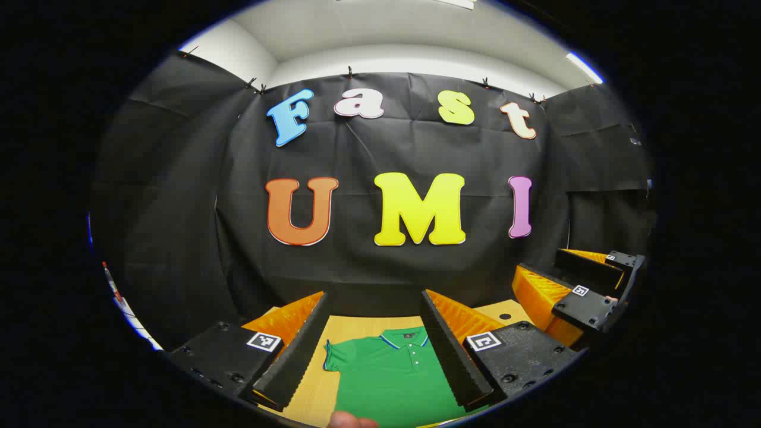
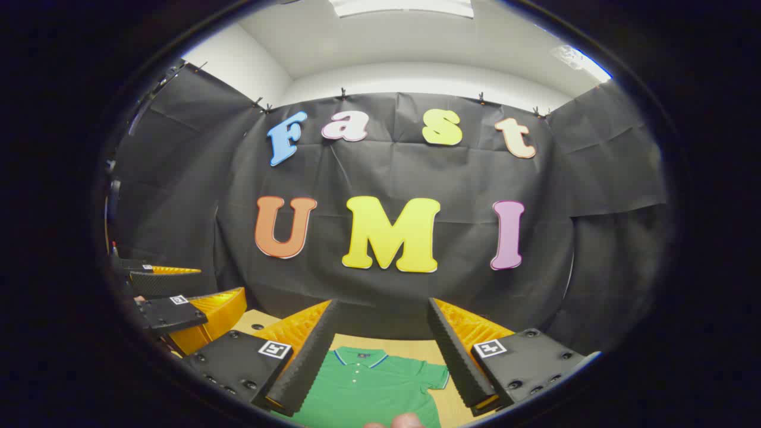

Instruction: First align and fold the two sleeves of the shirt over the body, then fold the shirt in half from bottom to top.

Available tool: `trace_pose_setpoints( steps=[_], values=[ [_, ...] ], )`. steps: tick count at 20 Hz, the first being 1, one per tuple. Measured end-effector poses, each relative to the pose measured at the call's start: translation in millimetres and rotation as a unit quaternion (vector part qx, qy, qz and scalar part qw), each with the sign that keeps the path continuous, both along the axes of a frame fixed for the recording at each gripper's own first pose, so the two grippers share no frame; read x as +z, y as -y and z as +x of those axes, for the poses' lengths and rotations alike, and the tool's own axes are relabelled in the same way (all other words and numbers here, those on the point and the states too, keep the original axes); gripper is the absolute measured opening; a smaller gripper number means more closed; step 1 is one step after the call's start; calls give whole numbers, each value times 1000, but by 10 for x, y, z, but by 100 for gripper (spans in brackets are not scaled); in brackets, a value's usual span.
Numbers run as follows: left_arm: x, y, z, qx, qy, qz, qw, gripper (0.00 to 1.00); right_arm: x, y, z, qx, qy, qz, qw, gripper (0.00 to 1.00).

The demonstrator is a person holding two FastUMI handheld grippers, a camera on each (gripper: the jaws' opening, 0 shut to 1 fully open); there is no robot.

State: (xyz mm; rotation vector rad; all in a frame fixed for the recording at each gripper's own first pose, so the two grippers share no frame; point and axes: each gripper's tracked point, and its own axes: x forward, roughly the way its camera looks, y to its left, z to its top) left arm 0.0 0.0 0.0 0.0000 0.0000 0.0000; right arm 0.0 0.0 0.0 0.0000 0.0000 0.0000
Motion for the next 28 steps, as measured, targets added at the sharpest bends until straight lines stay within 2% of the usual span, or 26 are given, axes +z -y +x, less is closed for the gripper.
trace_pose_setpoints(
  steps=[7,10,11,22,28],
  values=[
    [7,-23,80,19,-3,2,1000,97,114,44,111,9,13,9,1000,93],
    [34,-25,93,22,2,7,1000,100,59,50,162,13,5,17,1000,93],
    [33,-26,94,23,3,9,1000,97,63,49,178,13,4,20,1000,95],
    [24,-129,218,41,-2,12,999,97,41,-43,392,43,-8,35,998,93],
    [-12,-114,315,44,-5,12,999,97,-59,47,517,47,-21,39,998,95]
  ],
)
